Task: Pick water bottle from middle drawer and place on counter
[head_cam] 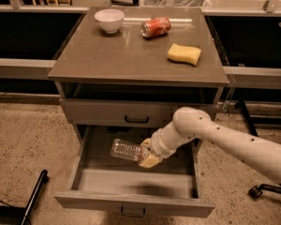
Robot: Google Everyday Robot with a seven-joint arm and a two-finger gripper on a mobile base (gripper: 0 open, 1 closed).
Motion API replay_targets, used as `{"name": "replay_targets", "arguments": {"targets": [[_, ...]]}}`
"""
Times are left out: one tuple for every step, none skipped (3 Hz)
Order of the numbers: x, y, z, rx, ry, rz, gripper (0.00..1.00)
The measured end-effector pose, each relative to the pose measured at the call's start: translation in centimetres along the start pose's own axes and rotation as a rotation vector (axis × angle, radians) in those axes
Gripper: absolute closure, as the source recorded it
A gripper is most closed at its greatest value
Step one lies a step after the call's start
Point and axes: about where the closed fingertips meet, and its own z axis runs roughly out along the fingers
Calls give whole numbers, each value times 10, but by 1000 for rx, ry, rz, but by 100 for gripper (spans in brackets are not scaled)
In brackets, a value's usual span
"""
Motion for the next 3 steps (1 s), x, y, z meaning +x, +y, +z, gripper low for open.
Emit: {"name": "replay_targets", "arguments": {"targets": [[-39,-12,-52,45,72,-40,100],[-101,-13,-99,119,190,-141,100],[-161,-29,-156,202,336,-189,100]]}}
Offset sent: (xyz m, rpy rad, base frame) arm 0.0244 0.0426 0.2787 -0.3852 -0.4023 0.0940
